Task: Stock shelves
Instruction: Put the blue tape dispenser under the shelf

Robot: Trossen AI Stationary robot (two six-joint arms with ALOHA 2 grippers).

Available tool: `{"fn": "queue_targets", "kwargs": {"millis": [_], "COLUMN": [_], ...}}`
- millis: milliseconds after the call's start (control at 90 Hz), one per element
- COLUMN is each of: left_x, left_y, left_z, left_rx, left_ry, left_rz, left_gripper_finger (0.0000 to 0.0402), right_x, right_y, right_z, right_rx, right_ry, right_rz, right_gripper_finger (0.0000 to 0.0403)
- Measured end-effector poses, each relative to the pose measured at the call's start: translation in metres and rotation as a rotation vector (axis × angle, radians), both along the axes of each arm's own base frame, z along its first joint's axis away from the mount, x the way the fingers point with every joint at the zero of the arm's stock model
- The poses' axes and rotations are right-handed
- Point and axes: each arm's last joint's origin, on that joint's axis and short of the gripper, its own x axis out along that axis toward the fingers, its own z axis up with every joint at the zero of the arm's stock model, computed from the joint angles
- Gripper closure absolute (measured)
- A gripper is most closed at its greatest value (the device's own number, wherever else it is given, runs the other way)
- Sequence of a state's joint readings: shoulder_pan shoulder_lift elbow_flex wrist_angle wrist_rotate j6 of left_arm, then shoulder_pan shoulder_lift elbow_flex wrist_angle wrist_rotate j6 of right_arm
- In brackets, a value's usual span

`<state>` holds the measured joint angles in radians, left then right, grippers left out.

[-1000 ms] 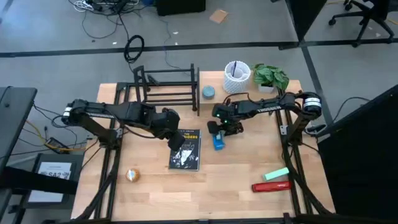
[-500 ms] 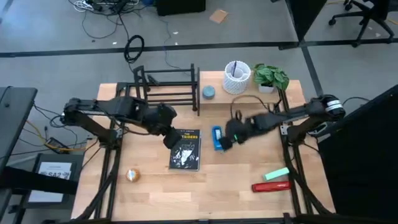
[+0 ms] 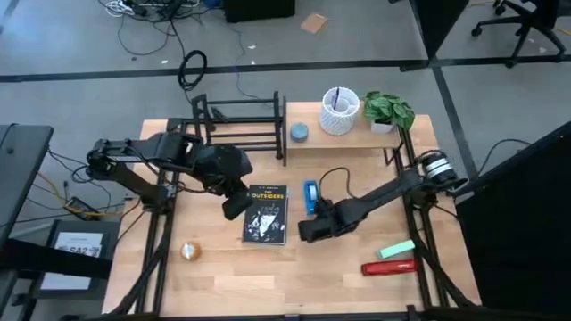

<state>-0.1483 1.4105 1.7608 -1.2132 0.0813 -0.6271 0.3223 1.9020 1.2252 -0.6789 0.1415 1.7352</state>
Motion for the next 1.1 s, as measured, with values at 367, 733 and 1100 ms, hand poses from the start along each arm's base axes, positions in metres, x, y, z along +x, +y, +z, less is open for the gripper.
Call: {"fn": "queue_targets", "kwargs": {"millis": [367,733,1100], "left_x": [-0.032,-0.038,-0.037], "left_y": [0.002,0.004,0.005], "left_z": [0.026,0.03,0.03], "left_rx": [0.088,0.15,0.185], "left_ry": [0.055,0.064,0.058], "left_rz": [-0.056,-0.09,-0.083], "left_gripper_finger": [0.0218,0.0218,0.0218], "right_x": [0.016,0.022,0.035], "right_y": [-0.029,-0.051,-0.065], "right_z": [0.0,-0.004,0.011], "right_rx": [-0.196,-0.143,-0.112], "right_ry": [0.031,0.071,0.026], "right_rz": [-0.222,-0.2,-0.152], "right_gripper_finger": [0.0058,0.0213,0.023]}}
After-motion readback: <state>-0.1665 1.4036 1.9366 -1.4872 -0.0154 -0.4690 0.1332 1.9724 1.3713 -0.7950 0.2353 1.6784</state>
